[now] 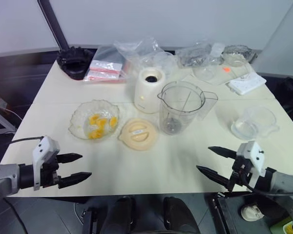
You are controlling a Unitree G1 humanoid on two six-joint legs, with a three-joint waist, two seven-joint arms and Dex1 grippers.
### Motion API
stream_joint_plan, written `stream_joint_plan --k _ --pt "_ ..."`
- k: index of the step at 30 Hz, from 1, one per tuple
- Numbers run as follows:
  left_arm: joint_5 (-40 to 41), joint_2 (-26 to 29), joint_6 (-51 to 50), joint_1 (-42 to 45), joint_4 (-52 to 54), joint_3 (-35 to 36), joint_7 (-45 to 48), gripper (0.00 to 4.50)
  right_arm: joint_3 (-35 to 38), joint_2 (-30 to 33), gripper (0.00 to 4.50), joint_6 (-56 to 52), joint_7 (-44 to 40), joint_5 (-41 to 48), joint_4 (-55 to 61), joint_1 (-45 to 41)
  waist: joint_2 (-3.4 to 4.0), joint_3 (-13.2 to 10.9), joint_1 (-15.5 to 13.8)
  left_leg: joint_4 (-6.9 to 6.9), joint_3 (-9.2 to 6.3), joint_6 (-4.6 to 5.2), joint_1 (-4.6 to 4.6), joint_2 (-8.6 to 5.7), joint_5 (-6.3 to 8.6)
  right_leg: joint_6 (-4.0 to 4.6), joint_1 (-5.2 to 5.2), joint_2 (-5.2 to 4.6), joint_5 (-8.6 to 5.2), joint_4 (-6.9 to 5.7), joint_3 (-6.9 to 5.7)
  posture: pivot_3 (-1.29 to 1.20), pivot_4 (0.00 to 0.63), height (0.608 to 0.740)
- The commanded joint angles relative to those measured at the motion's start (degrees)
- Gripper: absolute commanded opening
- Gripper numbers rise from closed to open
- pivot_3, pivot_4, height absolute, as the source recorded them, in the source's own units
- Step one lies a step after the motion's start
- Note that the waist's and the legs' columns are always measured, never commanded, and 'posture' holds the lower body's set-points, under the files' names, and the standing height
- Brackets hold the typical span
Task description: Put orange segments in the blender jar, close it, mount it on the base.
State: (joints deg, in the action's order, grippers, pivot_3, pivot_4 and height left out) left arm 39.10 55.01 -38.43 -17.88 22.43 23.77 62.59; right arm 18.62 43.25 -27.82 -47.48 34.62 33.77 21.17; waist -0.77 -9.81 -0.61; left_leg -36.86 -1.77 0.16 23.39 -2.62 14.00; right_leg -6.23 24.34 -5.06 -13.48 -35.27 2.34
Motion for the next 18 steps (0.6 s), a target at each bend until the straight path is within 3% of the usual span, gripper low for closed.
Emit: stream_joint_plan --k 1,18 --pt "0.2 0.77 0.03 0.13 0.18 2.05 0.69 4.5 -0.19 -0.44 4.48 0.51 0.53 0.09 1.9 -1.02 0.0 0.0 0.02 0.0 0.0 0.0 0.0 0.0 0.0 0.0 0.0 0.0 0.0 0.0 0.0 0.0 0.15 0.74" --pt "1.41 -2.53 -1.01 1.9 0.95 3.18 -2.96 4.5 -2.75 -0.46 4.48 0.98 1.23 -1.32 0.36 -4.11 0.0 0.0 -0.03 0.02 0.02 -0.01 0.01 0.02 0.01 0.05 0.03 -0.01 0.03 0.04 -0.04 0.0 0.15 0.74"
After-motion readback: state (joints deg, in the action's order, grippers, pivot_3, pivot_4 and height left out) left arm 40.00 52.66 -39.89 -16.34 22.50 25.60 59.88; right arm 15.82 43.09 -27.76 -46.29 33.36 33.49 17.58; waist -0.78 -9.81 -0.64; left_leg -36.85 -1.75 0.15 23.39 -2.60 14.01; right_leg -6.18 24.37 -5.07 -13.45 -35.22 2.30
